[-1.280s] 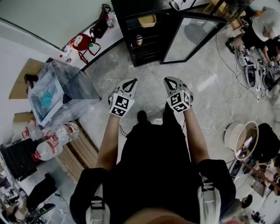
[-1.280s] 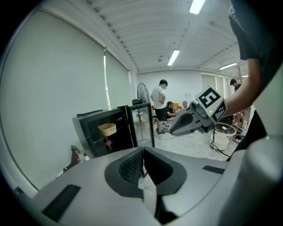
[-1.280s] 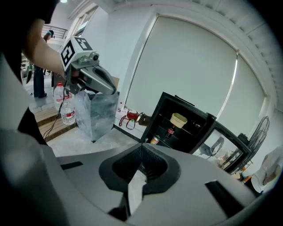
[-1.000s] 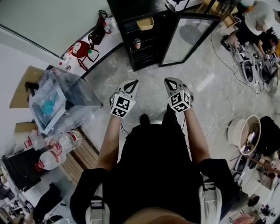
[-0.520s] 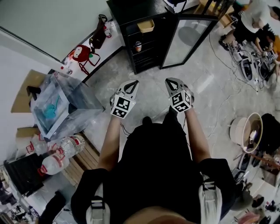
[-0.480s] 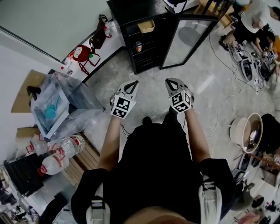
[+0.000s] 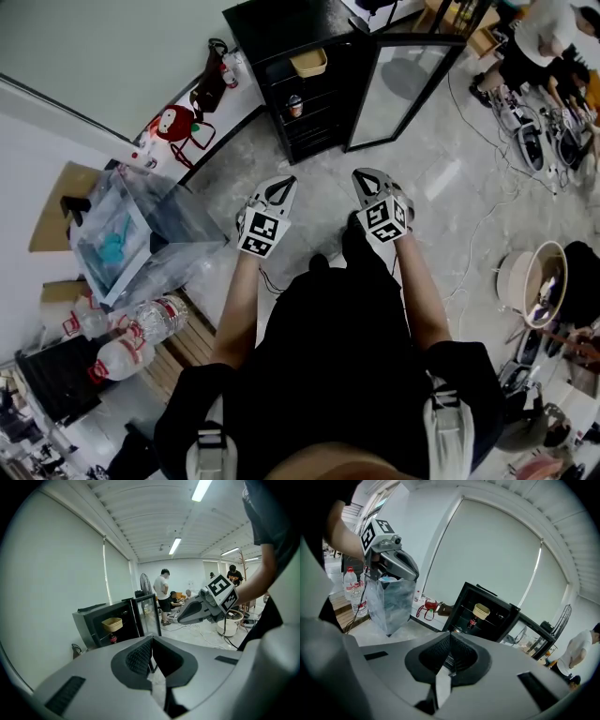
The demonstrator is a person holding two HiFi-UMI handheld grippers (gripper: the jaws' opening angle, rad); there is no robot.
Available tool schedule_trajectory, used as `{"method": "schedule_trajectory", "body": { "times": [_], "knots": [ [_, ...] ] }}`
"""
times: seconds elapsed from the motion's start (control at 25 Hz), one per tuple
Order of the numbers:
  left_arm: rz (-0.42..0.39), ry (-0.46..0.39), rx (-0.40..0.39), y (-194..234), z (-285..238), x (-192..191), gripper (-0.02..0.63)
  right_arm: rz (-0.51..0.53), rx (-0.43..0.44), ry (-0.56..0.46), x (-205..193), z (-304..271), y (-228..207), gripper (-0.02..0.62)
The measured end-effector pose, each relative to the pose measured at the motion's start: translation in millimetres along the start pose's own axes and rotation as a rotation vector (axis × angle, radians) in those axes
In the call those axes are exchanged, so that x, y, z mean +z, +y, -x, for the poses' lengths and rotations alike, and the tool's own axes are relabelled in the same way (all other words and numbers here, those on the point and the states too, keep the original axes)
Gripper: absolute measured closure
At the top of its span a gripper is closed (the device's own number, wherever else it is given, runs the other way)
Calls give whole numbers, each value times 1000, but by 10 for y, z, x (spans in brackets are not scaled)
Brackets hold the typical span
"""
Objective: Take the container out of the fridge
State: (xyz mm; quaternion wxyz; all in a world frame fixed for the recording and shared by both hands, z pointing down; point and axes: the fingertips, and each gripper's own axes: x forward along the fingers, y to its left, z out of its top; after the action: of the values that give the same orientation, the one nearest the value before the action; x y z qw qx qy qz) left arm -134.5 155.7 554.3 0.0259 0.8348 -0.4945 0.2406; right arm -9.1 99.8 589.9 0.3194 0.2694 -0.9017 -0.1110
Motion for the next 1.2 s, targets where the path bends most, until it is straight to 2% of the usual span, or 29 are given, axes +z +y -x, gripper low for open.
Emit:
{"method": "schedule_trajectory", "body": {
  "times": [0.64,1.2],
  "knots": [
    [-12,55,53,336,-682,348,584,-27,56,-59,-57,-498,-778,597],
    [28,102,128,508,-1279,579,584,3,146,-87,-165,-834,-1463,597]
  ]
}}
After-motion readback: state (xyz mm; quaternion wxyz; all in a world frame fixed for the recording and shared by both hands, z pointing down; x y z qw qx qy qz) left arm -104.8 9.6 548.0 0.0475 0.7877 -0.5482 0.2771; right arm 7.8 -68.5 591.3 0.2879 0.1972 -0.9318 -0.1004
